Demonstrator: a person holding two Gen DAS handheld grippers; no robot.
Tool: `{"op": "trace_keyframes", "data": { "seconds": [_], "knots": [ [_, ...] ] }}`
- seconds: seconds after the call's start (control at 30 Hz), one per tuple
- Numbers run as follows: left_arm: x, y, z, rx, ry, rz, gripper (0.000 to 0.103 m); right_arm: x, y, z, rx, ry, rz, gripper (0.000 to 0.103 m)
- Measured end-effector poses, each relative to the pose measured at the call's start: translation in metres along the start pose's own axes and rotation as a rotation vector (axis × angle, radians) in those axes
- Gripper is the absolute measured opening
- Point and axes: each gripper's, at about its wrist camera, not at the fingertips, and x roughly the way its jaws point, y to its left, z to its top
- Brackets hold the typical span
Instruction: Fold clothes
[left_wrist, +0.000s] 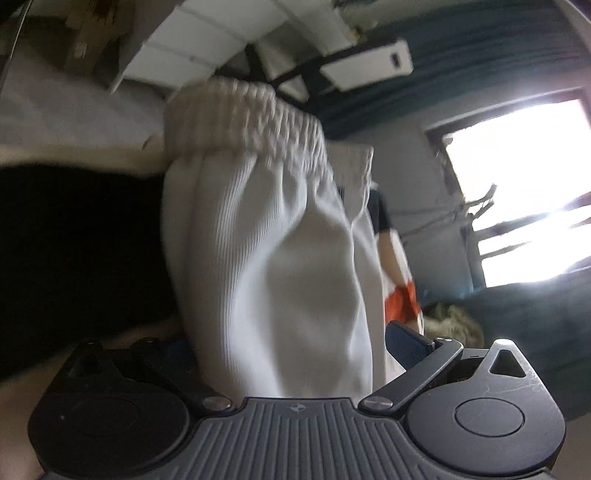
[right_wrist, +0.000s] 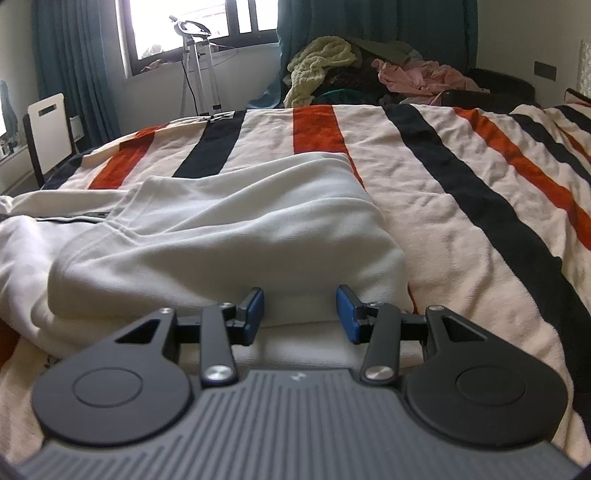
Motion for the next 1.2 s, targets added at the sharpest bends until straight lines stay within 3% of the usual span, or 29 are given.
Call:
{"op": "trace_keyframes", "data": {
  "seconds": [0.07, 0.2, 0.27, 0.37, 0.43, 0.5, 0.57, 0.6, 0.67, 0.8, 0.97, 1.07, 1.2],
  "knots": [
    [0.001, 0.000, 0.005, 0.023, -0.056, 0.016, 0.092, -0.004, 0.000, -0.001, 0.007, -0.016, -0.005, 0.046],
    [0.003, -0.002, 0.017, 0.107, -0.182, 0.087, 0.060, -0.013, -0.006, 0.002, 0.044, -0.065, 0.009, 0.046],
    [0.009, 0.000, 0.024, 0.127, -0.195, 0.124, 0.053, -0.017, -0.007, 0.004, 0.046, -0.098, 0.010, 0.046],
    [0.009, 0.005, 0.035, 0.113, -0.211, 0.113, 0.039, -0.021, -0.007, 0.006, 0.035, -0.139, 0.015, 0.046],
    [0.005, -0.008, 0.033, 0.227, -0.249, 0.141, 0.021, -0.017, -0.007, 0.006, 0.029, -0.127, 0.018, 0.046],
    [-0.001, -0.028, 0.025, 0.346, -0.315, 0.149, 0.014, -0.007, -0.008, 0.002, 0.038, -0.068, 0.043, 0.048],
    [-0.015, -0.048, 0.011, 0.438, -0.418, 0.089, 0.013, 0.007, -0.010, -0.005, 0.054, 0.002, 0.065, 0.048],
    [-0.019, -0.063, -0.001, 0.537, -0.460, 0.094, 0.013, 0.009, -0.009, -0.007, 0.045, 0.011, 0.059, 0.048],
    [-0.026, -0.093, -0.022, 0.722, -0.534, 0.099, 0.013, 0.006, -0.008, -0.005, 0.047, 0.001, 0.058, 0.047],
    [-0.045, -0.141, -0.062, 0.888, -0.632, 0.020, 0.013, -0.004, -0.026, 0.000, 0.200, -0.029, 0.109, 0.046],
    [-0.068, -0.211, -0.131, 0.981, -0.716, -0.088, 0.013, -0.025, -0.045, 0.010, 0.328, -0.063, 0.032, 0.048],
    [-0.077, -0.251, -0.187, 1.012, -0.729, -0.146, 0.013, -0.040, -0.059, 0.017, 0.381, -0.099, 0.021, 0.048],
    [-0.086, -0.282, -0.273, 1.031, -0.698, -0.225, 0.013, -0.070, -0.084, 0.028, 0.469, -0.216, 0.043, 0.048]
  ]
}}
